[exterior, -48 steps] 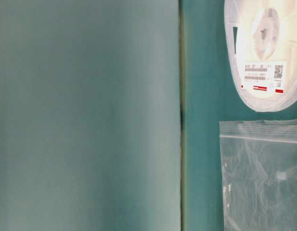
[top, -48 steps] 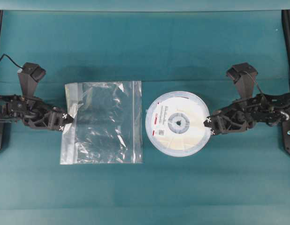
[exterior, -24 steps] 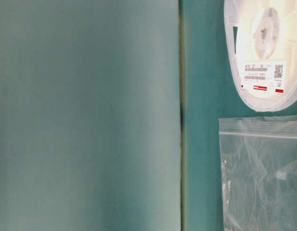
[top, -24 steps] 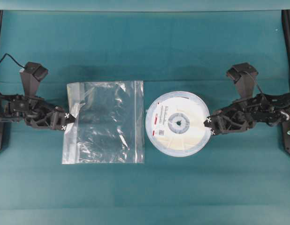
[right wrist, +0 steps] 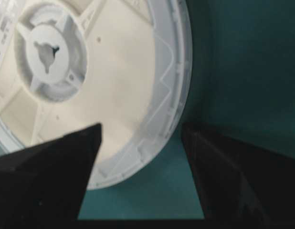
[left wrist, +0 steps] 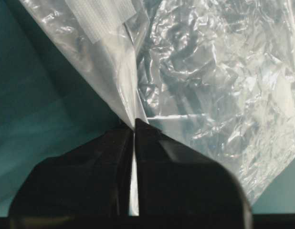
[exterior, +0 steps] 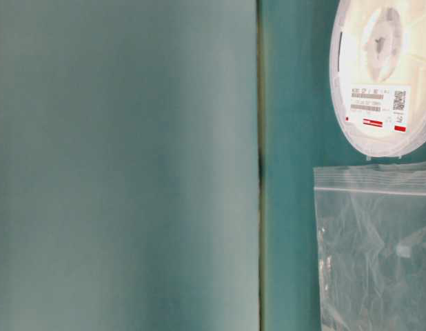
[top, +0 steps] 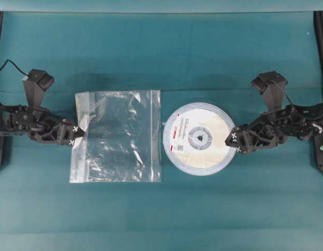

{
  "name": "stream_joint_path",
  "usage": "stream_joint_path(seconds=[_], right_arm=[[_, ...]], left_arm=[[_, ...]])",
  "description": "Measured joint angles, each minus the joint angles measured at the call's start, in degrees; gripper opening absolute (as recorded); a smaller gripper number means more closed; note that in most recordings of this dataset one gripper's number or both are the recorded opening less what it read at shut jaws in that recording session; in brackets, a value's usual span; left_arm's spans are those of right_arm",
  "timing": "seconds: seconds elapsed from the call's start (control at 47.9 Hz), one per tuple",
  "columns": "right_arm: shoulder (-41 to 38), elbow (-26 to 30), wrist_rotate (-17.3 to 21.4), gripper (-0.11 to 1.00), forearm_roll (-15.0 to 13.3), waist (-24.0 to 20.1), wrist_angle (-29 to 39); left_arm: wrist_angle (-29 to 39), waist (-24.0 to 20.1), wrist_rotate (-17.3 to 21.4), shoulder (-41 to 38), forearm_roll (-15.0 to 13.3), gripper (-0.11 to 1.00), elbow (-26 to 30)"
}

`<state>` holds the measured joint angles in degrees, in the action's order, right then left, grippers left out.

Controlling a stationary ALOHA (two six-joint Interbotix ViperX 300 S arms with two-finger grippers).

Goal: Take out the reel from the clear zip bag.
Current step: 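Set the reel down on the table right of the bag, then open both grippers and release the bag and reel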

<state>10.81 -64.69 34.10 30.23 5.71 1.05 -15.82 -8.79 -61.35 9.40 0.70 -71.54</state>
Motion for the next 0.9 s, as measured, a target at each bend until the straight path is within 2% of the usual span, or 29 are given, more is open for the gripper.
stream_joint_path(seconds=[0.084, 0.146, 0.334, 0.397, 0.439, 0.794, 0.898], right_arm=[[0.4, 0.0, 0.0, 0.88, 0.0, 0.0, 0.0], [0.7, 0.0, 0.0, 0.87, -0.1, 0.1, 0.1], [2.4, -0.3, 0.0, 0.88, -0.1, 0.2, 0.2], [2.8, -0.6, 0.1, 0.88, -0.1, 0.3, 0.2], [3.2, -0.9, 0.0, 0.88, -0.1, 0.3, 0.2], [4.7, -1.2, 0.0, 0.87, -0.3, 0.7, 0.2], [5.4, -1.3, 0.0, 0.87, -0.5, 0.7, 0.2]], left_arm=[[0.0, 0.0, 0.0, 0.0, 0.0, 0.18, -0.1], [0.0, 0.0, 0.1, 0.0, 0.0, 0.28, -0.1], [-0.4, 0.1, 0.1, 0.5, 0.0, 0.75, 0.3], [-0.4, 0.1, 0.1, 1.1, 0.1, 0.89, 0.4], [-0.4, 0.1, 0.1, 1.3, 0.0, 0.94, 0.4], [0.3, 0.1, -0.2, 3.1, 0.0, 0.92, -0.3], [3.1, 0.1, -0.1, 4.7, 0.1, 0.92, 1.0]])
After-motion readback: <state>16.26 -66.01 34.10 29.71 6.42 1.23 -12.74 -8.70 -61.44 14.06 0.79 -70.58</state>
